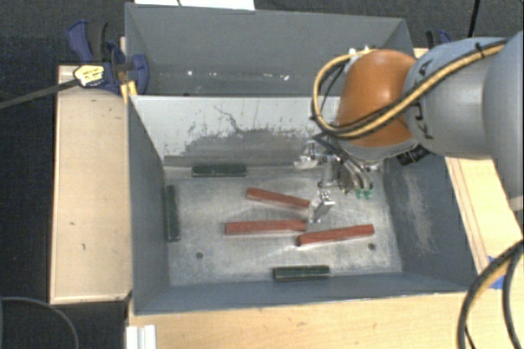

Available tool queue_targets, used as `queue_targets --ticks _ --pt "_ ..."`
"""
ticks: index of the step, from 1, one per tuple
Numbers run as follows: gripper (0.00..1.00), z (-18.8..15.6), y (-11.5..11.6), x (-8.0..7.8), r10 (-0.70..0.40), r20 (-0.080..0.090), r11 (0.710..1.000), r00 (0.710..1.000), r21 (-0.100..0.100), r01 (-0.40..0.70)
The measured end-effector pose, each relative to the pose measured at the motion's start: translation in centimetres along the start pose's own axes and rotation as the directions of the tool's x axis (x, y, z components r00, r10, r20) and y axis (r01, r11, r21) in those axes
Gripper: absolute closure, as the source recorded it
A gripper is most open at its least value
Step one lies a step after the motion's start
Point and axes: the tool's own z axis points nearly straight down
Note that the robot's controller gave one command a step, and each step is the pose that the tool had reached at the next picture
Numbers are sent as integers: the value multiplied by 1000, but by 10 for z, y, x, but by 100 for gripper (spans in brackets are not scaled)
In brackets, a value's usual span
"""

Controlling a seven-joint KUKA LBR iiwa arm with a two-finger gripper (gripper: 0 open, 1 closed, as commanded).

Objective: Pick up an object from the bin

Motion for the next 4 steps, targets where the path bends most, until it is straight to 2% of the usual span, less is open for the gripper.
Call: queue_targets --ticks 1,2,3,4 --pt "0 -2 -1 0 1 3 1000 1000 1 -1" --pt "100 17 11 3 -5 20 1000 1000 1 5" --pt "100 17 11 3 -5 20 1000 1000 1 5" --pt "100 -166 0 10 -61 11 998 998 2 61"
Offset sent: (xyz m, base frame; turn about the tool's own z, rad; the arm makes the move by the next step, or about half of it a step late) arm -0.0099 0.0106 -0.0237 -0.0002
